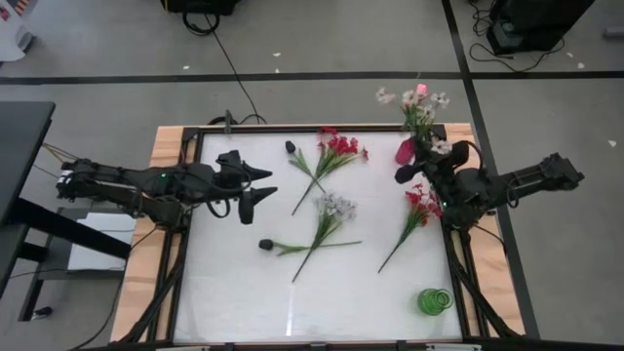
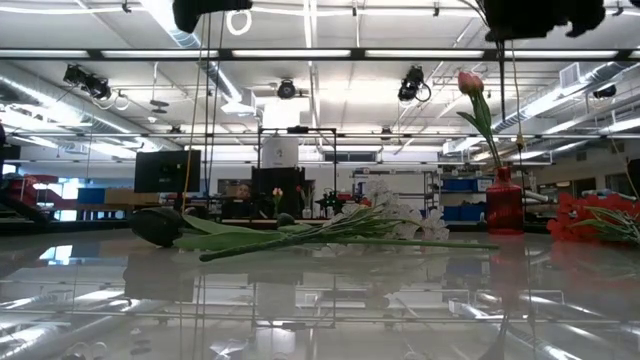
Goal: Sort flowers into vase by color
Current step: Put the bottom white flowers into the red vase, then put the white flowers into the red vase
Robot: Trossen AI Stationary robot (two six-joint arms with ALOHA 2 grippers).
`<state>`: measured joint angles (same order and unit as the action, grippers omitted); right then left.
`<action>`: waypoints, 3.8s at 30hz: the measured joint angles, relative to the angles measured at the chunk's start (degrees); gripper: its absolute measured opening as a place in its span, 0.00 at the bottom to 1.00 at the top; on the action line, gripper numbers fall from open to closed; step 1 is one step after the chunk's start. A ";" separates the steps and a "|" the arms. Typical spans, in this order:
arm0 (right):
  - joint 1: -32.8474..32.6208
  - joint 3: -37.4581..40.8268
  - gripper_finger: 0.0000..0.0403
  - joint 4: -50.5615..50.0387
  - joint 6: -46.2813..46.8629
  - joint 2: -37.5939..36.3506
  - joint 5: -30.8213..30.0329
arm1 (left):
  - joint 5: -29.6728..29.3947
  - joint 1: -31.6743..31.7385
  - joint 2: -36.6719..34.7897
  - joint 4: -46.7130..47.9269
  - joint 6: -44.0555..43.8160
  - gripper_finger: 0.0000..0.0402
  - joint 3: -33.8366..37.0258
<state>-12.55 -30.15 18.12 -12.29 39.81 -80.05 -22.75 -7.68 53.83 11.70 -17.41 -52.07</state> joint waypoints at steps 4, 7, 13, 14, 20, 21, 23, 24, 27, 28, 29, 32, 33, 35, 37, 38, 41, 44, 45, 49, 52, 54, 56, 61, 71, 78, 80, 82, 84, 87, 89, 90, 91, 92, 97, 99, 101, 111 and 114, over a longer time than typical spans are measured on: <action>3.72 2.66 0.04 0.62 1.23 -2.53 -1.20 | -0.59 0.12 0.00 1.62 0.39 0.58 0.00; 7.43 4.13 0.04 0.71 1.66 -3.55 -1.53 | -0.64 0.17 0.12 2.02 1.11 0.58 0.00; 16.41 6.39 0.04 0.56 7.29 -3.30 -1.29 | -0.71 0.17 0.17 2.39 1.21 0.58 0.00; 17.83 6.47 0.04 0.63 8.99 -3.34 -1.28 | -0.73 0.17 0.17 2.37 1.27 0.58 0.00; 25.28 6.47 0.03 2.12 7.74 -3.36 3.51 | -0.75 0.17 0.17 2.37 1.43 0.58 0.00; 26.78 6.47 0.03 2.90 6.73 -3.36 5.15 | -0.75 0.17 0.17 2.35 1.57 0.58 0.00; 29.94 6.47 0.03 4.63 6.15 -3.34 8.84 | -0.75 0.17 0.17 2.37 1.60 0.58 0.00; 31.44 6.47 0.03 5.68 6.16 -3.34 10.75 | -0.75 0.17 0.17 2.34 1.60 0.58 0.00; 35.89 6.47 0.03 7.61 4.27 -3.36 14.15 | -0.75 0.17 0.17 2.34 1.66 0.58 0.00; 37.41 6.47 0.03 7.57 3.29 -3.34 15.15 | -0.75 0.17 0.17 2.34 1.66 0.58 0.00; 38.93 6.47 0.03 7.55 2.90 -3.27 16.34 | -0.75 0.17 0.17 2.34 1.66 0.58 0.00; 42.55 6.49 0.03 7.56 4.22 -2.74 21.39 | -0.75 0.17 0.19 2.32 1.66 0.58 0.00; 43.42 6.49 0.03 7.59 4.52 -2.39 22.95 | -0.75 0.17 0.19 2.33 1.65 0.58 0.00; 44.66 6.49 0.03 7.55 4.61 -1.43 24.21 | -0.75 0.17 0.19 2.32 1.64 0.58 0.00; 45.08 6.49 0.03 7.40 4.61 -0.58 24.26 | -0.75 0.17 0.19 2.32 1.64 0.58 0.00; 45.11 6.49 0.03 7.46 4.70 -0.26 24.28 | -0.75 0.17 0.19 2.32 1.64 0.58 0.00; 45.15 6.49 0.03 7.42 5.07 0.46 25.68 | -0.75 0.17 0.19 2.32 1.63 0.58 -0.02; 45.11 6.49 0.03 7.10 5.18 1.12 27.25 | -0.75 0.17 0.19 2.32 1.62 0.58 -0.02; 45.10 6.49 0.03 6.42 5.17 1.33 27.23 | -0.75 0.17 0.19 2.32 1.62 0.58 -0.02; 45.65 7.44 0.03 4.17 7.37 2.59 27.25 | -0.75 0.17 0.19 2.34 1.62 0.58 -0.02; 46.37 9.77 0.03 4.74 10.78 2.98 27.75 | -0.75 0.17 0.19 2.33 1.62 0.58 -0.02; 46.73 11.15 0.03 5.05 12.01 3.00 27.72 | -0.75 0.17 0.19 2.34 1.62 0.58 -0.02; 47.14 12.51 0.03 6.05 12.28 3.00 28.17 | -0.75 0.17 0.19 2.32 1.62 0.58 -0.02; 47.95 14.98 0.05 6.70 12.59 3.00 29.86 | -0.75 0.17 0.19 2.32 1.62 0.58 -0.02; 47.97 13.11 0.23 3.41 6.48 2.94 31.95 | -0.75 0.17 0.19 2.32 1.60 0.58 -0.02; 49.16 5.36 0.38 -18.10 16.47 3.60 33.89 | -0.75 0.17 0.19 2.32 1.60 0.58 -0.02; 50.29 4.22 0.40 -23.31 22.19 4.56 36.36 | -0.75 0.17 0.19 2.32 1.60 0.58 -0.02; 51.37 3.71 0.42 -26.02 26.55 5.17 40.31 | -0.75 0.17 0.19 2.32 1.60 0.58 -0.02; 52.05 2.37 0.44 -30.49 30.42 5.46 44.74 | -0.75 0.17 0.19 2.32 1.60 0.58 -0.02; 52.53 -0.90 0.46 -39.09 34.99 5.71 48.57 | -0.75 0.17 0.19 2.34 1.60 0.58 -0.02; 52.55 -3.69 0.46 -44.50 36.06 5.69 49.27 | -0.75 0.17 0.19 2.34 1.60 0.58 -0.02; 52.53 -5.06 0.46 -46.85 36.15 5.69 49.28 | -0.75 0.17 0.19 2.32 1.60 0.58 -0.02; 52.55 -6.41 0.46 -48.83 36.15 5.69 49.26 | -0.75 0.17 0.19 2.33 1.60 0.58 -0.02; 52.58 -7.77 0.46 -50.49 36.16 5.69 49.26 | -0.75 0.17 0.19 2.32 1.60 0.58 -0.02; 53.59 -14.24 0.46 -57.60 38.17 5.69 51.44 | -0.75 0.17 0.19 2.34 1.60 0.58 -0.02; 53.88 -16.80 0.46 -61.76 40.32 5.69 52.86 | -0.75 0.17 0.19 2.33 1.60 0.58 -0.03; 53.98 -19.11 0.46 -65.45 41.93 5.67 54.26 | -0.74 0.17 0.19 2.33 1.60 0.58 -0.03; 53.93 -22.90 0.46 -76.39 47.77 5.67 67.14 | -0.75 0.16 0.19 2.34 1.60 0.58 -0.04; 53.77 -22.90 0.46 -77.38 51.17 5.69 75.89 | -0.75 0.17 0.19 2.32 1.60 0.58 -0.04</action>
<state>41.22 -53.06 -59.25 38.88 45.50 -4.16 -23.51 -7.51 54.02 14.02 -15.81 -52.12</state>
